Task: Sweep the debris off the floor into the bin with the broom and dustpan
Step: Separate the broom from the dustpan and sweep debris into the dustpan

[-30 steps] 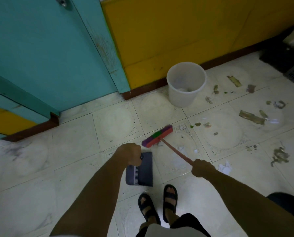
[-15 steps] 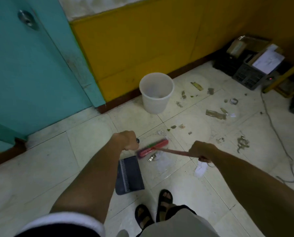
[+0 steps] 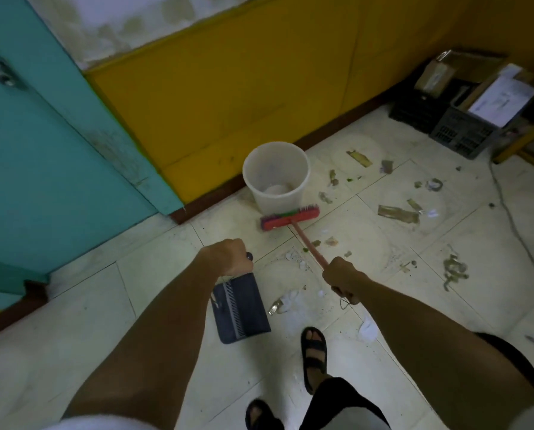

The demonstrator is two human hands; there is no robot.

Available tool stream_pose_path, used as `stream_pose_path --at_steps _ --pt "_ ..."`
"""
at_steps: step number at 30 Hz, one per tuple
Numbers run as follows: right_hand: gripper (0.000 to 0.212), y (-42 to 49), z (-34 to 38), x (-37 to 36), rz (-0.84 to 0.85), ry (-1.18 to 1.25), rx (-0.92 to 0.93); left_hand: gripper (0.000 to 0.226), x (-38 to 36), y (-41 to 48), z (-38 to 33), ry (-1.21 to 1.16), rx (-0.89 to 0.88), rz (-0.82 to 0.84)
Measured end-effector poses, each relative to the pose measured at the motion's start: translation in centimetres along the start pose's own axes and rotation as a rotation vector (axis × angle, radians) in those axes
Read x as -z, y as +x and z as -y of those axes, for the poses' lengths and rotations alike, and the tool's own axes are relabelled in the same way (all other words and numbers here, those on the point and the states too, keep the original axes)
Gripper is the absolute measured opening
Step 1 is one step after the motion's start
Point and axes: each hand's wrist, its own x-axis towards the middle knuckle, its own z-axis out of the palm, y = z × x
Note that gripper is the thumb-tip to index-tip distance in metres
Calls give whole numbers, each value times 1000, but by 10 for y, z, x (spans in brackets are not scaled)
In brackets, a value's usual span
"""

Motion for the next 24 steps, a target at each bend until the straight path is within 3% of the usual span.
stream_pose_path --at_steps 7,13,18,24 --pt "38 51 -26 33 82 -275 -8 40 30 38 -43 15 42 5" --pt "38 52 -72 39 54 -357 6 25 39 44 -61 12 19 6" --pt "38 24 -120 33 23 -371 -36 39 40 28 -65 50 -29 -36" --pt "39 -19 -141 32 -129 -454 4 24 39 -6 -49 101 -76 -69"
